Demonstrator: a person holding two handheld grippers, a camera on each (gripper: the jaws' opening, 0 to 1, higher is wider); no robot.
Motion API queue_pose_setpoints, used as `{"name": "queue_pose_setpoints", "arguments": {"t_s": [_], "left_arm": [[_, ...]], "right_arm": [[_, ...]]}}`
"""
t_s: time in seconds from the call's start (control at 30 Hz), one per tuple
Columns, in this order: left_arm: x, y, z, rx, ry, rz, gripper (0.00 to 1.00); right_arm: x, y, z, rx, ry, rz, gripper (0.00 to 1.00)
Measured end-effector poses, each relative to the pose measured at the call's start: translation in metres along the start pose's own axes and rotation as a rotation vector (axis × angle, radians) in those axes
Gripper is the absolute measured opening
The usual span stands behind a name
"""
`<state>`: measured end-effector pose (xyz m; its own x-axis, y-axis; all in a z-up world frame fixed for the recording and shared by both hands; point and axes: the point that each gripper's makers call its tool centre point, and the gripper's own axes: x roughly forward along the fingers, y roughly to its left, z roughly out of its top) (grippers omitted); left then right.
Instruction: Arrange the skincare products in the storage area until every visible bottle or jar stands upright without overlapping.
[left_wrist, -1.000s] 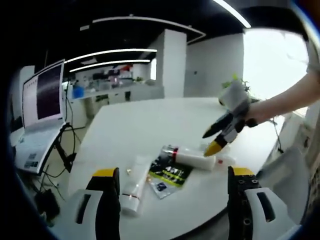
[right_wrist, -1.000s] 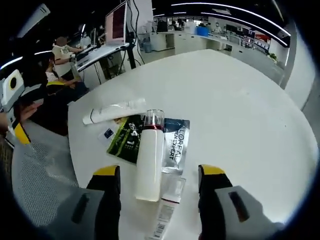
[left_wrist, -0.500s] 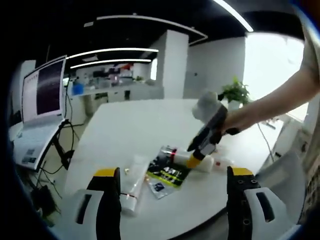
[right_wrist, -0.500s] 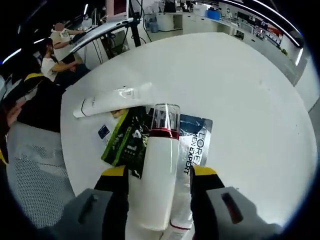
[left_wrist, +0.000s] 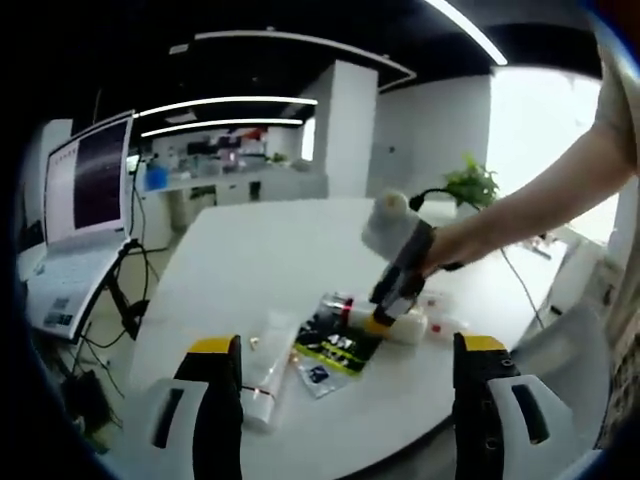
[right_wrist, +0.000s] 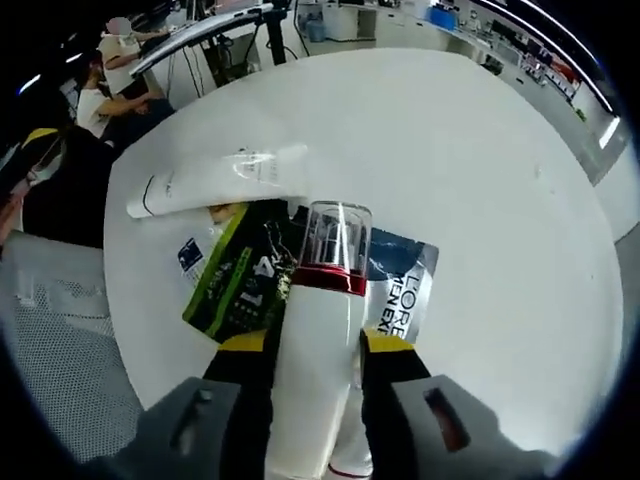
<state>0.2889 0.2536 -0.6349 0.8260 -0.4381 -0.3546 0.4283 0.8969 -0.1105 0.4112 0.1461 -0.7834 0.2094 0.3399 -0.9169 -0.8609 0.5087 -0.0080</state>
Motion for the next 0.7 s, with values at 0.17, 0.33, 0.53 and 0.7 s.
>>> {"name": "queue_pose_setpoints", "arguments": {"t_s": [0.17,0.33,0.53,0.7], "left_arm": [[0.000,-0.001,0.000,0.003,0.003,-0.002,0.85],[0.000,0.000,-0.001,0.007,0.003,0.003,0.84],[0.000,0.002,0.001,-0.006,-0.001,0.008,0.84],[0.001,0.001,0.002,-0.024,0.004,-0.008,0.84]], "right_arm": [[0.001,-0.005,0.003,0.027,-0.038,0.009,0.29],[-0.001,-0.005,0.003,0.043,-0.074,0.005,0.28],[-0.006,-0.005,0.006,0.225,-0.165,0.044,0.27],[-0.028,-0.002,0.008,0.294,-0.276,0.072,0.27]]}}
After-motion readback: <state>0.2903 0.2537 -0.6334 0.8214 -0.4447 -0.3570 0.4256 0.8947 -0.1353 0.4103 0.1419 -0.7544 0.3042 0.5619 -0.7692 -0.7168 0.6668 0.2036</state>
